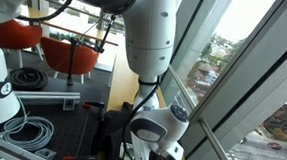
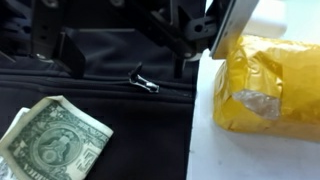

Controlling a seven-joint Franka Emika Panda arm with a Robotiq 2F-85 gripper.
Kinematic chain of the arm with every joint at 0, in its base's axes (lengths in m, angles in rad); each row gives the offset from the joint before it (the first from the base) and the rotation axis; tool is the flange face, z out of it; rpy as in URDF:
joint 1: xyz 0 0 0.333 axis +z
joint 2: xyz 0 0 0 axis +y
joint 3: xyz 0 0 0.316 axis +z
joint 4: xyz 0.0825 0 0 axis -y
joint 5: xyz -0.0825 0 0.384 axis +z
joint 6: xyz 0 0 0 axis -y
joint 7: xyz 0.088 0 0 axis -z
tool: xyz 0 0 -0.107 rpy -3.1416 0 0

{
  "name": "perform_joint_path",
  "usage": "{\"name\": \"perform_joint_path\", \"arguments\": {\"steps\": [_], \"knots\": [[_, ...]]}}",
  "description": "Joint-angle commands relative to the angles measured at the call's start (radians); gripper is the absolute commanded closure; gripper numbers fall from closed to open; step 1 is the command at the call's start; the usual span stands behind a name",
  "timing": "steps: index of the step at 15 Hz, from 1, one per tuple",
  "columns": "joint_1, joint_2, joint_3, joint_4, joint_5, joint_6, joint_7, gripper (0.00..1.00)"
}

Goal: Zip up the cloth

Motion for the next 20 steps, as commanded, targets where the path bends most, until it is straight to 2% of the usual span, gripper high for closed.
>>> {"name": "perform_joint_path", "arguments": {"steps": [1, 6, 9, 20], "knots": [[-0.012, 0.012, 0.006, 0.030, -0.029, 0.000, 0.033, 0.44], [-0.006, 0.009, 0.003, 0.035, -0.029, -0.006, 0.045, 0.82], [0.004, 0.005, 0.001, 0.003, -0.032, -0.008, 0.053, 1.00], [0.007, -0.009, 0.002, -0.012, -0.029, -0.018, 0.068, 0.98]]}}
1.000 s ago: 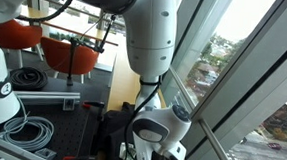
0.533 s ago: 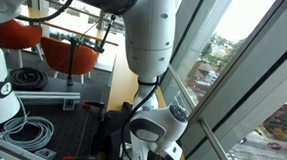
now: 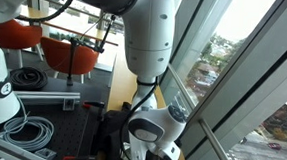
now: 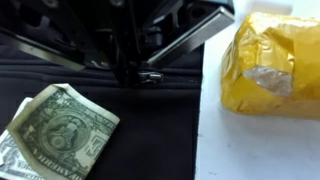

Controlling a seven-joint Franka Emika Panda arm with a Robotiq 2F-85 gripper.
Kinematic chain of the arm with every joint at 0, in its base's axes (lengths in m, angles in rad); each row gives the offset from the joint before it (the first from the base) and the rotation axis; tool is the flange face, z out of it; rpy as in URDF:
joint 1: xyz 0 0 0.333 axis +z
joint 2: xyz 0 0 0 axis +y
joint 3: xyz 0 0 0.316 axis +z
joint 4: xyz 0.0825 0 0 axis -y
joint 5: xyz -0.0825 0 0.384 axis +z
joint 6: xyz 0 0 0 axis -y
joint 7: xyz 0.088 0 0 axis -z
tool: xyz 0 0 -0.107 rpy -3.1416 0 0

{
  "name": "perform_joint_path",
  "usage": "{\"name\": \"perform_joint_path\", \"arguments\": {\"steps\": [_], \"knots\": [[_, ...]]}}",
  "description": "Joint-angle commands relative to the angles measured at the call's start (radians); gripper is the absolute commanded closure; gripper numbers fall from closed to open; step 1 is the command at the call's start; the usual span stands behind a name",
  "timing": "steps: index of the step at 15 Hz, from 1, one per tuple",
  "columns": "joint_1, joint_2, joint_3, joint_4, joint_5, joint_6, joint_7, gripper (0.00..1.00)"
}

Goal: Zip up the cloth

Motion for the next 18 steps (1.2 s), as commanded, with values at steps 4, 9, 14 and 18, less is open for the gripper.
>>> {"name": "perform_joint_path", "arguments": {"steps": [4, 9, 14, 18], "knots": [[0.014, -0.015, 0.020, 0.024, -0.021, -0.030, 0.050, 0.98], [0.065, -0.039, 0.042, 0.020, -0.025, -0.020, 0.065, 0.98], [0.136, -0.055, 0.081, -0.001, -0.029, -0.008, 0.074, 0.98], [0.194, -0.061, 0.104, -0.036, -0.034, 0.002, 0.080, 0.98]]}}
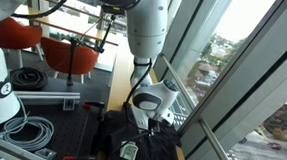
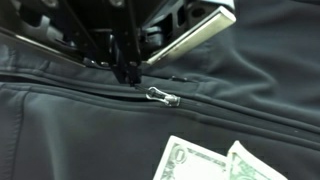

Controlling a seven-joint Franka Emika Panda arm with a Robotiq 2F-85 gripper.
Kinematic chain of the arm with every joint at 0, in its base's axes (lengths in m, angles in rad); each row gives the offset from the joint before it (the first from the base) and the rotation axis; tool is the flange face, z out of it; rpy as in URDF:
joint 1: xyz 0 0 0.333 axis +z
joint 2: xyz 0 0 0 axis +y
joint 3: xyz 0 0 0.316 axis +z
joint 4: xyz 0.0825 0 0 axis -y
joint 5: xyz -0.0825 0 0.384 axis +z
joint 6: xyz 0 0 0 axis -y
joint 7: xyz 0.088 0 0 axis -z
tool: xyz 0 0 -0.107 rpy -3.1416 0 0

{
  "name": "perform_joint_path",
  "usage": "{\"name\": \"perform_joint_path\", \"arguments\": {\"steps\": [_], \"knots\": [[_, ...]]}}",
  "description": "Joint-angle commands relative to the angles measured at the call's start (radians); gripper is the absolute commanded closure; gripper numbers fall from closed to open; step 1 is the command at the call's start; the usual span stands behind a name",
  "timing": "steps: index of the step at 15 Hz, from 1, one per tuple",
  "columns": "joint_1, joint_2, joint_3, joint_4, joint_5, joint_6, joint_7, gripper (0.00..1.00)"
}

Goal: Zip up the cloth

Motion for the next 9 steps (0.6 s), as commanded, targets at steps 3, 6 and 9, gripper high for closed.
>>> {"name": "perform_joint_path", "arguments": {"steps": [3, 6, 9], "knots": [[0.060, -0.039, 0.037, -0.066, -0.036, 0.005, 0.041, 0.98], [0.079, -0.048, 0.044, -0.087, -0.039, 0.011, 0.040, 0.98], [0.086, -0.061, 0.050, -0.095, -0.047, 0.009, 0.037, 0.98]]}}
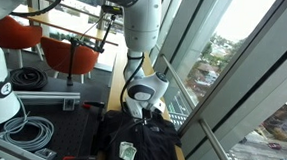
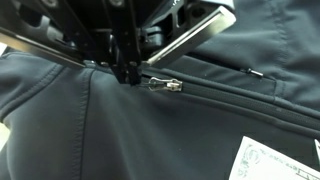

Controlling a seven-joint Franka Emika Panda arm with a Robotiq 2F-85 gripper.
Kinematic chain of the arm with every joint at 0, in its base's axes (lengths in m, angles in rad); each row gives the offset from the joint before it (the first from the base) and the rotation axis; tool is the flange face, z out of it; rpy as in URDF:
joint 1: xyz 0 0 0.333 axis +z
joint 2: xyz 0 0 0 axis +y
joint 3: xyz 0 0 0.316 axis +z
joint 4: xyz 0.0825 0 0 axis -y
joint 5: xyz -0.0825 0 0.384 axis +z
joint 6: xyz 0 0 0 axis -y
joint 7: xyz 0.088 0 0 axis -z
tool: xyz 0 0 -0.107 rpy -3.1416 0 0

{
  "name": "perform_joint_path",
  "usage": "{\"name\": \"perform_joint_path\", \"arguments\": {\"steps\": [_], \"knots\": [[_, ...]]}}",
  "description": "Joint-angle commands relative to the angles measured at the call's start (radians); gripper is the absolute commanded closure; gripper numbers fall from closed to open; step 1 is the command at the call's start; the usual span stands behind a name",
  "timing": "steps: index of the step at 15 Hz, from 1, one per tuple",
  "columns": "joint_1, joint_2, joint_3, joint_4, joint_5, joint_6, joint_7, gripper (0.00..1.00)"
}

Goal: Zip up the cloth

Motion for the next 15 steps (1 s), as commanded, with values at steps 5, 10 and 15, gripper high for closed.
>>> {"name": "perform_joint_path", "arguments": {"steps": [5, 10, 15], "knots": [[0.026, -0.075, 0.050, -0.046, -0.047, 0.006, 0.038, 0.98], [0.047, -0.089, 0.079, -0.045, -0.047, 0.004, 0.034, 0.98], [0.049, -0.087, 0.110, -0.038, -0.040, 0.004, 0.026, 0.98]]}}
